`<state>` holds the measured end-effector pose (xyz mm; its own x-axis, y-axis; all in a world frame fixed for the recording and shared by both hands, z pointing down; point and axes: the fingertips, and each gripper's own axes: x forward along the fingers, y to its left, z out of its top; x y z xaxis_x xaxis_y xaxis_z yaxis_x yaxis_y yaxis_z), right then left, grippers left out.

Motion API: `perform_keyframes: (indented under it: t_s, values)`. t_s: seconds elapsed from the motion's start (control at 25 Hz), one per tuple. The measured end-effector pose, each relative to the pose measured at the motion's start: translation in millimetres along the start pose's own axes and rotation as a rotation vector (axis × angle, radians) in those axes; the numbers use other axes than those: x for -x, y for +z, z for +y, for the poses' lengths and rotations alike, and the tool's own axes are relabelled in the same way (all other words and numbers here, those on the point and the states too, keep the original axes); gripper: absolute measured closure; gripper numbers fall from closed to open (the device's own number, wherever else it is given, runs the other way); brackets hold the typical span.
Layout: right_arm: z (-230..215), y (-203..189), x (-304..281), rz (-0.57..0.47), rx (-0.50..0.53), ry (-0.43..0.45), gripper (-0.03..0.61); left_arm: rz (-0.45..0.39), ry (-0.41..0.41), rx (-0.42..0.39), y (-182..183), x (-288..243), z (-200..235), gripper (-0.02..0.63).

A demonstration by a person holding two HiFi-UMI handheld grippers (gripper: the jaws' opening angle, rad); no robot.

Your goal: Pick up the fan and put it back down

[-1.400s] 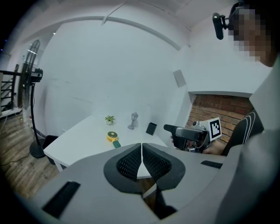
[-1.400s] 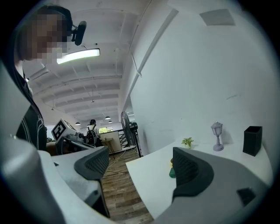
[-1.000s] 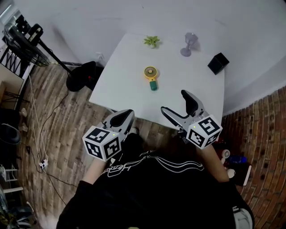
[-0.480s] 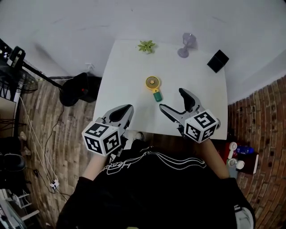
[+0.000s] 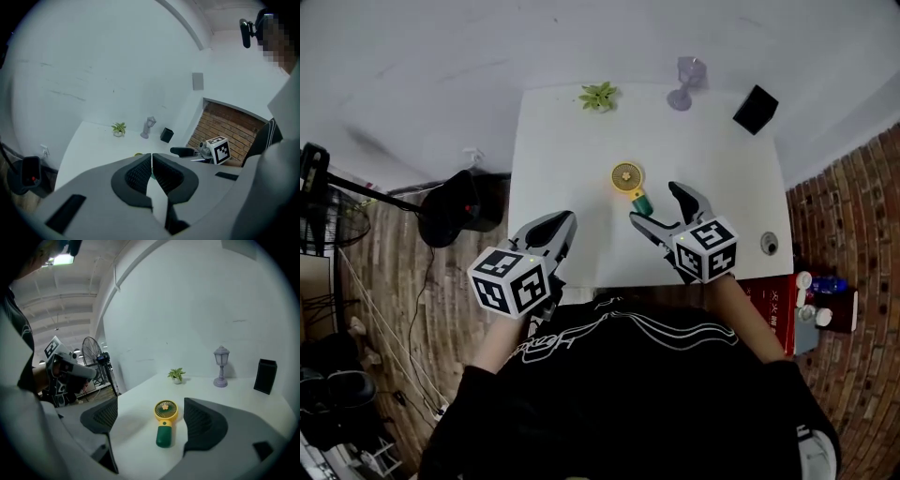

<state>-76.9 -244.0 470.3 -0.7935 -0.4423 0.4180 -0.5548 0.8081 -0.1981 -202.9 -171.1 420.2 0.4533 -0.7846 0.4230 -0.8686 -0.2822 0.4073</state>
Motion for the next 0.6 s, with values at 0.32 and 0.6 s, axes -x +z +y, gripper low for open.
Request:
perform_keyframes:
  t_s: [0.32, 0.6]
  values:
    - [-17.6, -25.7, -41.7, 0.077, 0.027, -0.098, 0.158, 0.049, -0.044, -0.005, 4.7, -11.7, 35.7, 0.58]
    - [-35.8, -57.9, -66.7, 0.181, 0.072, -0.173, 0.17, 0.087, -0.068, 0.007, -1.4, -22.3, 53.8, 0.58]
